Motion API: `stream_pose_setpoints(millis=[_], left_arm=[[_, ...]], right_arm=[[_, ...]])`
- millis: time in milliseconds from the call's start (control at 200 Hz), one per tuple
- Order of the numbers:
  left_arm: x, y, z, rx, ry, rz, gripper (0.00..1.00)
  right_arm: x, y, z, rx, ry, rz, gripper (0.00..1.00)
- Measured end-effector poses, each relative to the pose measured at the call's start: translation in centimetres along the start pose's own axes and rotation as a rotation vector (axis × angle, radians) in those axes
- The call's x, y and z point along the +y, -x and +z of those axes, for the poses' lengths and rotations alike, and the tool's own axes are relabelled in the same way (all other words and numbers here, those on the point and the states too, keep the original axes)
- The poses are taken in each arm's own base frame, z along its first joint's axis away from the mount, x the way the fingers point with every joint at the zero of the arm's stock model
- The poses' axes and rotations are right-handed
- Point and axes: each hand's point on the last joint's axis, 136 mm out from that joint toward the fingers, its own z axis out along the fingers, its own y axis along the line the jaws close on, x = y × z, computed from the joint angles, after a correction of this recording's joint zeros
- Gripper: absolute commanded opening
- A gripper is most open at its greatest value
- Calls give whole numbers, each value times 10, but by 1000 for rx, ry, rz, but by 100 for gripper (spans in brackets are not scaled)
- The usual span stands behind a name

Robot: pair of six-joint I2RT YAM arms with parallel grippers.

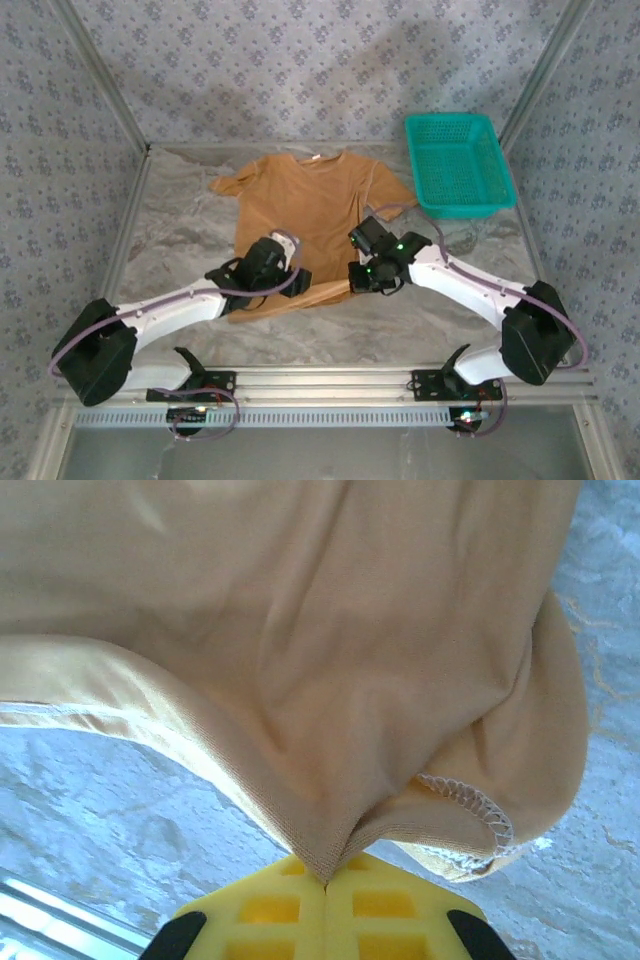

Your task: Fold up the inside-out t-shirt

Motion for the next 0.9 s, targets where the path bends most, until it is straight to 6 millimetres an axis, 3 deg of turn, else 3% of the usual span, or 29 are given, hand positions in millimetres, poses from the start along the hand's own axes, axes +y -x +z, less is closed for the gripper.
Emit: stream_pose_setpoints(millis=[160,215,295,315,335,390,475,595,705,839,899], left_arm=[[-44,-8,2,-30,-117,189,65],[-53,-8,5,-35,-133,234,73],[-58,-11,13,-28,-126,278,75],[-58,-11,16,-27,-120,290,78],[-58,-11,19,-25,-113,297,95],[-54,-13,29,-13,-82,326,97],[-45,-14,45,20,-12,355,92],[-30,-6,63,64,86,375,76],[-10,10,61,53,147,339,55],[25,18,52,65,230,265,47],[36,18,47,75,259,237,39]], right_arm=[[4,15,-6,-22,35,25,0],[3,19,-7,-26,40,34,0],[4,25,-9,-34,45,42,0],[5,27,-10,-37,48,42,0],[6,28,-11,-39,51,39,0],[9,31,-14,-47,59,35,0],[11,34,-17,-54,70,34,0],[4,38,-24,-68,65,59,0],[-10,46,-43,-118,65,101,0],[-27,55,-70,-202,59,151,0],[-35,59,-79,-232,52,171,0]])
